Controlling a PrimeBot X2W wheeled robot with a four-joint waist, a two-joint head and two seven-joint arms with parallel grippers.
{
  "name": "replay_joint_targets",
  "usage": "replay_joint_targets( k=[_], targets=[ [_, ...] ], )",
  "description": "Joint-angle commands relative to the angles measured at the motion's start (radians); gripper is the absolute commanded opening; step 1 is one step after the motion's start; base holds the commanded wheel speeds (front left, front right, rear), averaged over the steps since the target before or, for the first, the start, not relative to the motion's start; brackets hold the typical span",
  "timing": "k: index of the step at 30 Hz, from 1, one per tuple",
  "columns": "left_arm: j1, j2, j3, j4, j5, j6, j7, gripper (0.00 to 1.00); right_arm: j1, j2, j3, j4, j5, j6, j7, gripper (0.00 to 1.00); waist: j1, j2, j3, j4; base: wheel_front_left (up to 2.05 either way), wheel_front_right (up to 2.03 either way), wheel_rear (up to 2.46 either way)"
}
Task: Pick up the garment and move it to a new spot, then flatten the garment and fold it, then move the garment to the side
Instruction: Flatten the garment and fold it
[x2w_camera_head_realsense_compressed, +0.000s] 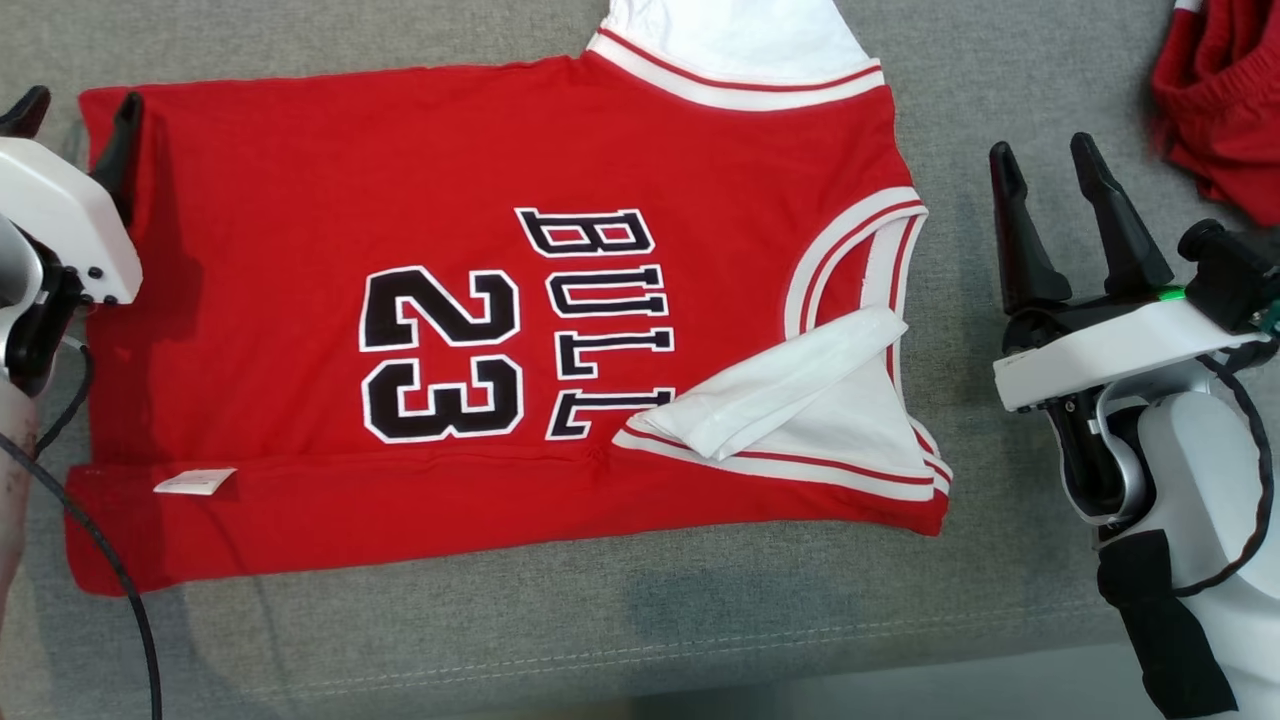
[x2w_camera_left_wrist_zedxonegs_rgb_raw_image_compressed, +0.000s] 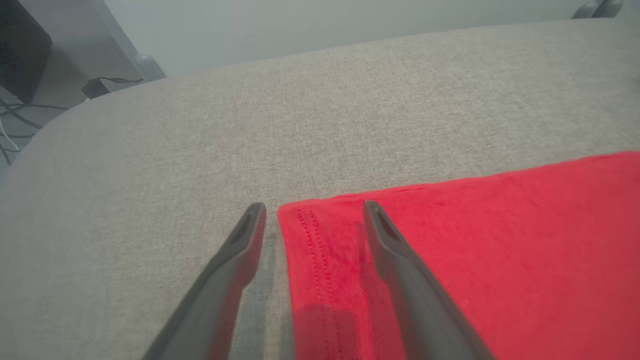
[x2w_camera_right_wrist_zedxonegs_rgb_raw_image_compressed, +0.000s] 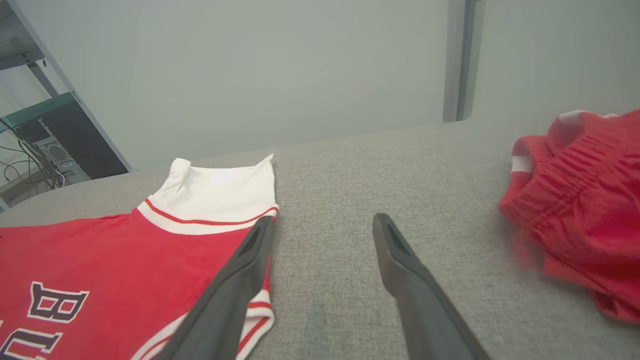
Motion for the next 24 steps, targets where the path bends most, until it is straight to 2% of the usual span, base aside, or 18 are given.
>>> replay_joint_targets(
  k=[1, 15, 24],
  targets=[
    [-0.031, 0.065, 0.024, -0.016, -0.007, -0.004, 0.004, 1.00, -0.006, -0.003, 0.022, -0.018, 0.012, -0.003, -0.008, 1.00, 0.0000, 0.0000, 0.017, -0.016, 0.00, 0.00, 0.00],
    [-0.046, 0.121, -0.008, -0.030, -0.137, -0.007, 0.018, 1.00, -0.027, -0.012, 0.084, -0.035, 0.055, -0.003, -0.014, 1.00, 0.0000, 0.0000, 0.055, -0.043, 0.00, 0.00, 0.00],
    [-0.077, 0.157, -0.026, -0.023, -0.171, -0.007, 0.015, 1.00, -0.022, -0.013, 0.101, -0.038, 0.064, -0.003, -0.015, 1.00, 0.0000, 0.0000, 0.069, -0.054, 0.00, 0.00, 0.00]
  ],
)
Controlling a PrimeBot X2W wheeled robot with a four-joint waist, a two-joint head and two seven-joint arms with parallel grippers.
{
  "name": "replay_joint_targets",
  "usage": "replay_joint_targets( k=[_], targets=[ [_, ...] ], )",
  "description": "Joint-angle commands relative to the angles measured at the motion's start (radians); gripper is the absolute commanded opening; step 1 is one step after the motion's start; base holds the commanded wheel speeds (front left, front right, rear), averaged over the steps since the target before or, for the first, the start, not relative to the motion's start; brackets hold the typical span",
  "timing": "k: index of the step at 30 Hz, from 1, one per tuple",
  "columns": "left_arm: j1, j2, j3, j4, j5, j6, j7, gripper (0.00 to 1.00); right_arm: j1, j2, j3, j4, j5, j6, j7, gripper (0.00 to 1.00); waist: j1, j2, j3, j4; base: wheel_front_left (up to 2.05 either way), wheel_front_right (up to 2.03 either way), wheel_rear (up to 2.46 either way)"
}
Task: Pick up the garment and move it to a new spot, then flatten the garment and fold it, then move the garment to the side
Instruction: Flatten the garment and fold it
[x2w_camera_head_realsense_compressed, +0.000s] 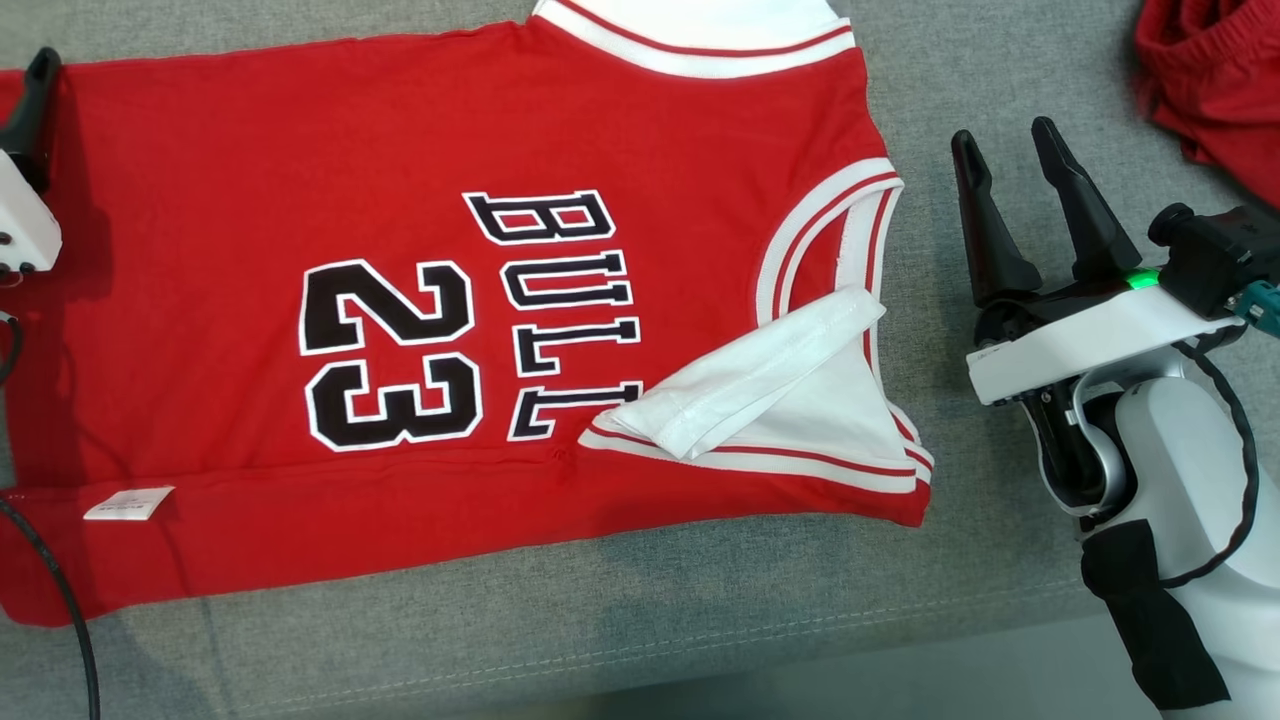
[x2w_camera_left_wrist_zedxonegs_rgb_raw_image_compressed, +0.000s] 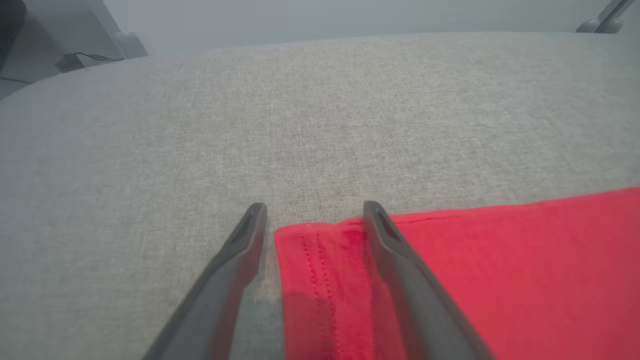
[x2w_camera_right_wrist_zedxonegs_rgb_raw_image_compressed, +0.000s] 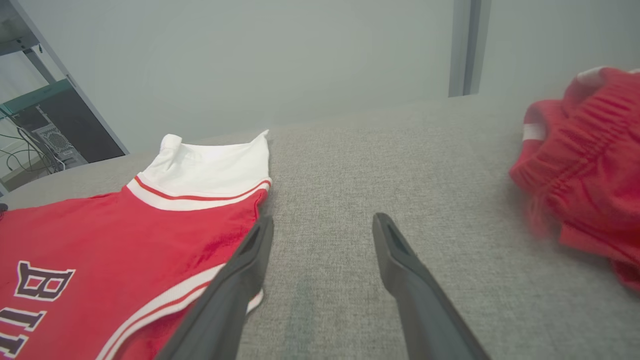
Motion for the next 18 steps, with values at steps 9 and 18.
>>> replay_joint_targets(
  k=[9, 18],
  targets=[
    [-0.041, 0.093, -0.003, -0.022, -0.058, -0.007, 0.026, 1.00, 0.008, -0.003, 0.023, -0.030, 0.015, -0.003, -0.013, 1.00, 0.0000, 0.0000, 0.015, -0.007, 0.00, 0.00, 0.00],
    [0.009, 0.169, -0.037, -0.121, -0.191, -0.007, 0.073, 1.00, 0.015, 0.010, 0.026, -0.026, 0.019, -0.003, -0.013, 1.00, 0.0000, 0.0000, 0.017, -0.008, 0.00, 0.00, 0.00]
  ],
)
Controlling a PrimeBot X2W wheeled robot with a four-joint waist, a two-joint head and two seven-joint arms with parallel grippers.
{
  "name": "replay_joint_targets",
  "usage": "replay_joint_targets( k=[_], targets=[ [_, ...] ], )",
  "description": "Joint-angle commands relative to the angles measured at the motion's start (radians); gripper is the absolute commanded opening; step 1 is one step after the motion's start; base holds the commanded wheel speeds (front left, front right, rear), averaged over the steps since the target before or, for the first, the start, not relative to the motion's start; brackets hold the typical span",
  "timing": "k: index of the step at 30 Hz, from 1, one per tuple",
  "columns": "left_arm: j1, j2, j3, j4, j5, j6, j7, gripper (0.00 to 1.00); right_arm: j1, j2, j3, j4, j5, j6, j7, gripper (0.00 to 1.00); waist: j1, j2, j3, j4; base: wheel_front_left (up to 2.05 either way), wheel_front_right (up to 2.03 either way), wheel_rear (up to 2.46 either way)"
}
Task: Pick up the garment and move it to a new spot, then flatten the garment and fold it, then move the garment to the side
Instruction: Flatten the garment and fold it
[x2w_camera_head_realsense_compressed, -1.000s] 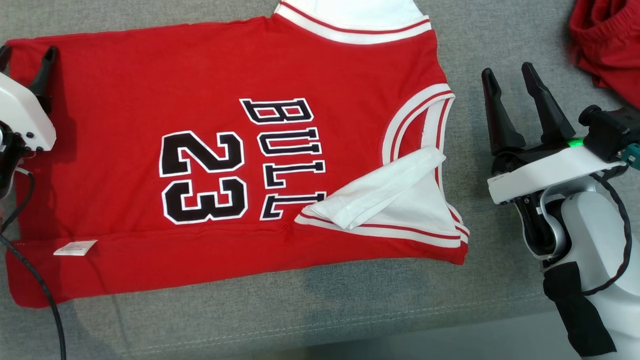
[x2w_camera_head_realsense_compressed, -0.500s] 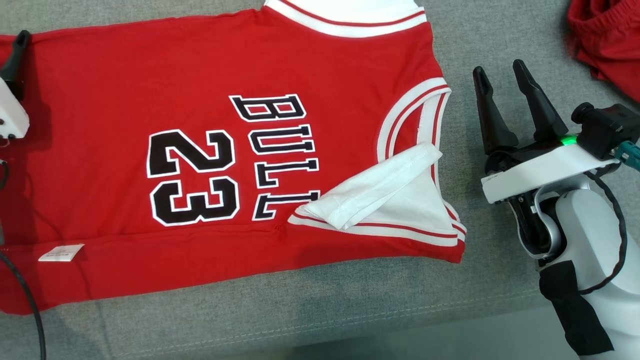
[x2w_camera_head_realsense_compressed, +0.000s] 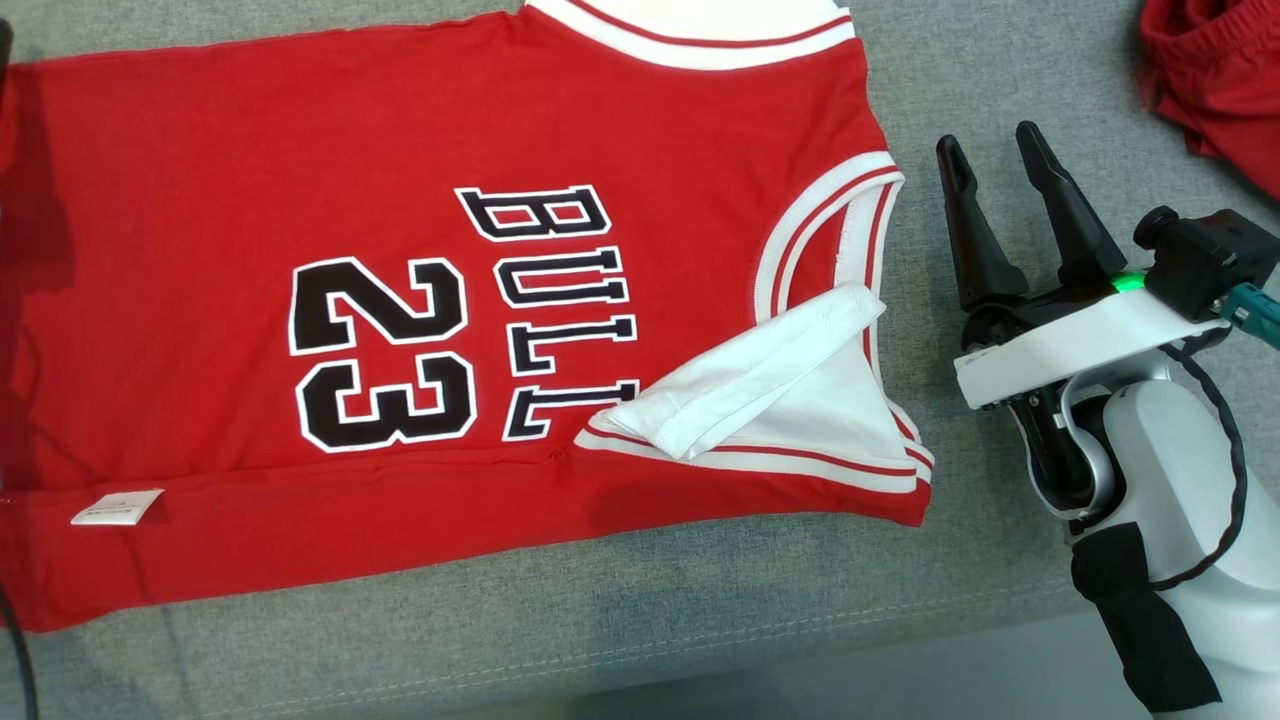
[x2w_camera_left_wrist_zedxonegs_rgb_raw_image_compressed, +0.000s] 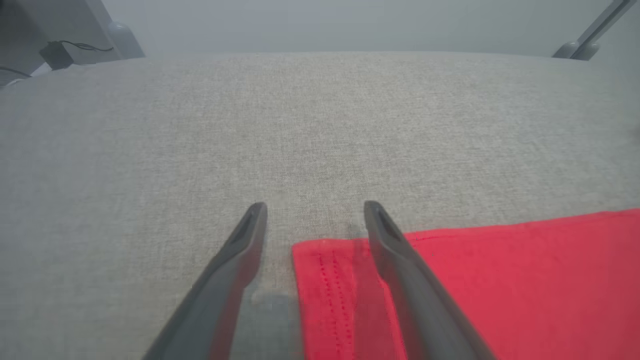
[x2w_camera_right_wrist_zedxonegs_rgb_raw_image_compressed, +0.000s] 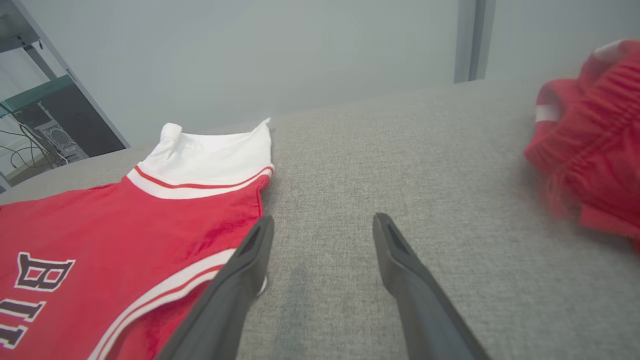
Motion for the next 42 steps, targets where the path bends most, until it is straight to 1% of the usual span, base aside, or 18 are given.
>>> replay_joint_targets(
  k=[1, 6, 11, 18, 22, 23, 24, 25, 26, 27, 28, 29, 33, 36, 39, 42],
  targets=[
    [0.011, 0.080, 0.024, -0.030, -0.018, 0.000, 0.006, 1.00, 0.015, 0.002, 0.012, -0.025, 0.013, -0.003, -0.013, 1.00, 0.0000, 0.0000, 0.000, -0.002, 0.00, 0.00, 0.00],
    [0.032, 0.108, 0.011, -0.054, -0.040, 0.000, 0.025, 1.00, 0.015, 0.002, 0.017, -0.021, 0.017, -0.003, -0.013, 1.00, 0.0000, 0.0000, 0.001, -0.007, 0.00, 0.00, 0.00],
    [0.042, 0.130, -0.011, -0.069, -0.027, 0.002, 0.050, 1.00, 0.011, 0.003, 0.024, -0.016, 0.023, -0.003, -0.013, 1.00, 0.0000, 0.0000, 0.004, -0.021, 0.00, 0.00, 0.00],
    [0.043, 0.148, -0.017, -0.081, -0.017, 0.024, 0.065, 1.00, 0.011, 0.004, 0.022, -0.016, 0.029, -0.003, -0.013, 1.00, 0.0000, 0.0000, 0.011, -0.032, 0.00, 0.00, 0.00],
    [0.048, 0.154, -0.020, -0.094, -0.021, 0.025, 0.074, 1.00, 0.009, 0.004, 0.022, -0.017, 0.030, -0.003, -0.013, 1.00, 0.0000, 0.0000, 0.014, -0.033, 0.00, 0.00, 0.00],
    [0.050, 0.156, -0.024, -0.098, -0.020, 0.024, 0.079, 0.97, 0.009, 0.004, 0.021, -0.017, 0.030, -0.003, -0.013, 1.00, 0.0000, 0.0000, 0.016, -0.034, 0.00, 0.00, 0.00],
    [0.052, 0.157, -0.025, -0.101, -0.022, 0.024, 0.083, 0.89, 0.008, 0.003, 0.021, -0.018, 0.030, -0.003, -0.013, 1.00, 0.0000, 0.0000, 0.016, -0.033, 0.00, 0.00, 0.00],
    [0.053, 0.158, -0.025, -0.104, -0.023, 0.025, 0.085, 0.73, 0.008, 0.003, 0.021, -0.018, 0.029, -0.003, -0.013, 1.00, 0.0000, 0.0000, 0.017, -0.033, 0.00, 0.00, 0.00],
    [0.053, 0.159, -0.024, -0.108, -0.025, 0.027, 0.085, 0.48, 0.007, 0.003, 0.021, -0.018, 0.029, -0.003, -0.013, 1.00, 0.0000, 0.0000, 0.018, -0.032, 0.00, 0.00, 0.00],
    [0.056, 0.159, -0.024, -0.111, -0.027, 0.028, 0.086, 0.33, 0.007, 0.002, 0.021, -0.018, 0.029, -0.003, -0.013, 1.00, 0.0000, 0.0000, 0.018, -0.032, 0.00, 0.00, 0.00],
    [0.058, 0.160, -0.025, -0.114, -0.028, 0.028, 0.089, 0.07, 0.007, 0.002, 0.021, -0.018, 0.029, -0.003, -0.013, 1.00, 0.0000, 0.0000, 0.018, -0.031, 0.00, 0.00, 0.00],
    [0.059, 0.161, -0.024, -0.119, -0.029, 0.028, 0.085, 0.00, 0.007, 0.002, 0.021, -0.018, 0.029, -0.003, -0.013, 1.00, 0.0000, 0.0000, 0.019, -0.031, 0.00, 0.00, 0.00],
    [0.066, 0.154, -0.020, -0.134, -0.039, 0.029, 0.075, 0.00, 0.005, 0.001, 0.022, -0.022, 0.030, -0.003, -0.013, 1.00, 0.0000, 0.0000, 0.020, -0.026, 0.00, 0.00, 0.00],
    [0.068, 0.147, -0.016, -0.156, -0.039, 0.027, 0.045, 0.00, -0.010, -0.010, 0.028, -0.029, 0.036, -0.003, -0.013, 1.00, 0.0000, 0.0000, 0.020, -0.016, 0.00, 0.00, 0.00],
    [0.070, 0.131, -0.020, -0.179, -0.037, 0.024, 0.013, 0.00, -0.050, -0.040, 0.034, -0.036, 0.040, -0.003, -0.009, 1.00, 0.0000, 0.0000, 0.021, 0.005, 0.00, 0.00, 0.00],
    [0.069, 0.106, -0.027, -0.196, -0.036, 0.020, -0.017, 0.00, -0.125, -0.079, 0.036, -0.041, 0.042, -0.003, 0.025, 1.00, 0.0000, 0.0000, 0.024, 0.030, 0.00, 0.00, 0.00]
  ],
)
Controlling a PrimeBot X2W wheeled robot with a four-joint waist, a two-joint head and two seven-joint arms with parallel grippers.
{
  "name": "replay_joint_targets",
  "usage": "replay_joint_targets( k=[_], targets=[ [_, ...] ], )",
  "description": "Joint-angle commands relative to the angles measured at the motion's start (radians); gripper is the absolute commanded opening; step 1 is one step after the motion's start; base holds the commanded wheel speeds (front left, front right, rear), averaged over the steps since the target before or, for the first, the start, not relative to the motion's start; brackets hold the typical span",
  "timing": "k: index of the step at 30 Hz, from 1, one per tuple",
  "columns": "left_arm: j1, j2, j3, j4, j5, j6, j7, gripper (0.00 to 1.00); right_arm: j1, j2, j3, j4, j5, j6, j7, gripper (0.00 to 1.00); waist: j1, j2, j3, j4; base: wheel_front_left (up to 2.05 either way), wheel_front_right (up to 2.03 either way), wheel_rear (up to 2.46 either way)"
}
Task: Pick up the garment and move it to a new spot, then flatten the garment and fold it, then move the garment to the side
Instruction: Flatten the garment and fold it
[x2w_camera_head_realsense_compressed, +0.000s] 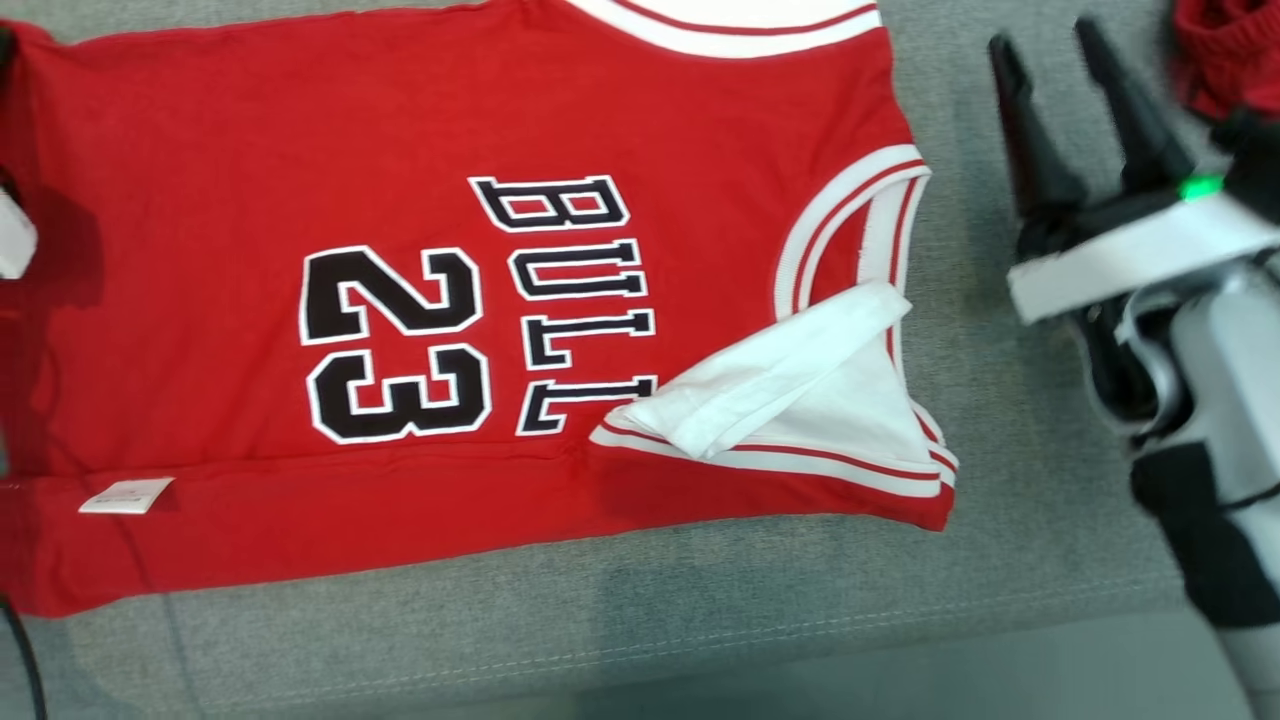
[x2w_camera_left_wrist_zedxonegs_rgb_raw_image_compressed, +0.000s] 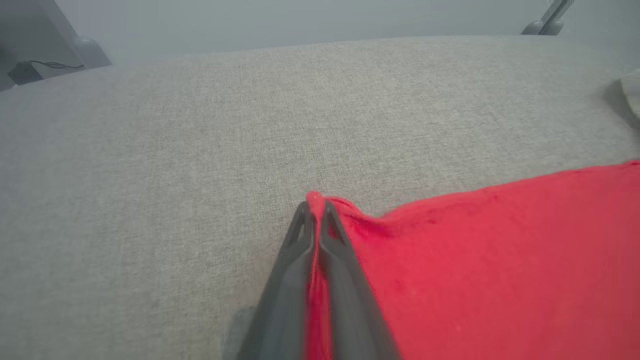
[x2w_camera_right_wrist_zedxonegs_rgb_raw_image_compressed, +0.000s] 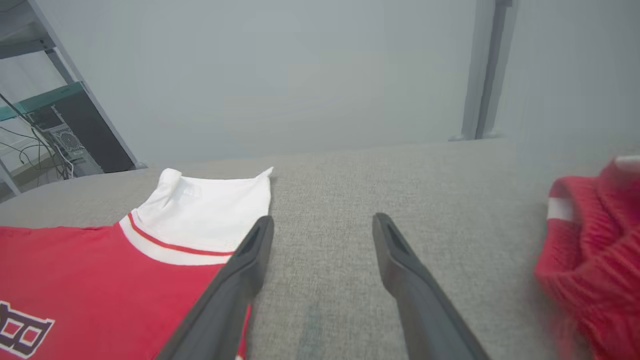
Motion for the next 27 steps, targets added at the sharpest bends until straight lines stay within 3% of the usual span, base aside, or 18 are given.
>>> replay_joint_targets(
  k=[1, 9, 16, 27],
  targets=[
    [0.002, 0.041, 0.028, -0.025, 0.002, 0.001, -0.024, 0.00, -0.054, -0.025, 0.018, -0.027, 0.006, -0.003, 0.039, 1.00, 0.0000, 0.0000, 0.005, 0.025, 0.00, 0.00, 0.00],
    [-0.044, -0.041, -0.010, -0.015, 0.022, -0.009, -0.101, 0.00, -0.279, -0.081, 0.070, 0.060, 0.040, -0.003, 0.213, 1.00, 0.0000, 0.0000, 0.023, 0.111, 0.00, 0.00, 0.00],
    [-0.116, -0.136, -0.072, 0.054, 0.024, -0.017, -0.158, 0.00, -0.427, -0.090, 0.140, 0.199, 0.105, -0.003, 0.345, 1.00, 0.0000, 0.0000, 0.051, 0.190, 0.00, 0.00, 0.00],
    [-0.204, -0.192, -0.203, 0.110, -0.026, -0.018, -0.238, 0.00, -0.566, -0.097, 0.193, 0.361, 0.107, -0.003, 0.367, 1.00, 0.0000, 0.0000, 0.105, 0.251, 0.00, 0.00, 0.00]
  ],
)
